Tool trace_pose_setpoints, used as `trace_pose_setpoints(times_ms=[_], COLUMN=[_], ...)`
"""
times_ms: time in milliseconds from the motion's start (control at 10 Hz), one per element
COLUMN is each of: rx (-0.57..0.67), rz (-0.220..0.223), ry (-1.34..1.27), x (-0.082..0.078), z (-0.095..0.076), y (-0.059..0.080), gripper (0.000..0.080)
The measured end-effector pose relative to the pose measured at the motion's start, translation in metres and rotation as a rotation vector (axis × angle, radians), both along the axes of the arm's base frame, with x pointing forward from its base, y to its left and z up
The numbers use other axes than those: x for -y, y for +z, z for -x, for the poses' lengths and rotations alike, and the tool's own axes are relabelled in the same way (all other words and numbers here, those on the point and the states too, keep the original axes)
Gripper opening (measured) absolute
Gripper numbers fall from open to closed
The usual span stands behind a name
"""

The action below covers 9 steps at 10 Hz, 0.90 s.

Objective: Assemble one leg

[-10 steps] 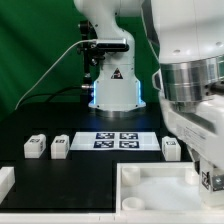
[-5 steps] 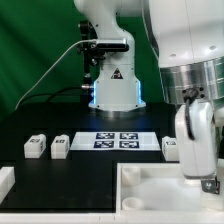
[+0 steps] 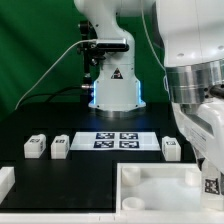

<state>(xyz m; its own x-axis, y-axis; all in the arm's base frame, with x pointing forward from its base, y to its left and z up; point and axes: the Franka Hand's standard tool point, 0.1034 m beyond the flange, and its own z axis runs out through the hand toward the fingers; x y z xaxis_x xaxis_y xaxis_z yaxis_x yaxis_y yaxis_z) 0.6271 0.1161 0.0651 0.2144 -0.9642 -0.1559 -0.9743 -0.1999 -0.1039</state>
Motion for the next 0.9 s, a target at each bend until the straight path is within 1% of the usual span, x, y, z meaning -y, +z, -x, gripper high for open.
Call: trace_pose_setpoints(times_ms=[200, 300, 500, 600, 700, 800, 900], rx=[0.042, 0.064, 0.117, 0.138, 0.126, 0.128, 0.127], rz=[0.026, 0.078, 0.12, 0.13, 0.119, 0.121, 0.119], ry=[0.262, 0.506, 0.877, 0.988, 0.89, 0.907, 0.89], x=[0.0, -0.0013, -0.0021, -0.0002, -0.0015, -0.0009, -0.0011], z=[0.0005, 0.0014, -0.0001, 0.0011, 0.0012, 0.0012, 0.0012], y=[-0.0003, -0.0004, 0.0009, -0.0014, -0.0013, -0.0013, -0.0014], gripper=[0.0649, 0.0649, 0.0649, 0.0649, 0.0563, 0.0428, 0.0428])
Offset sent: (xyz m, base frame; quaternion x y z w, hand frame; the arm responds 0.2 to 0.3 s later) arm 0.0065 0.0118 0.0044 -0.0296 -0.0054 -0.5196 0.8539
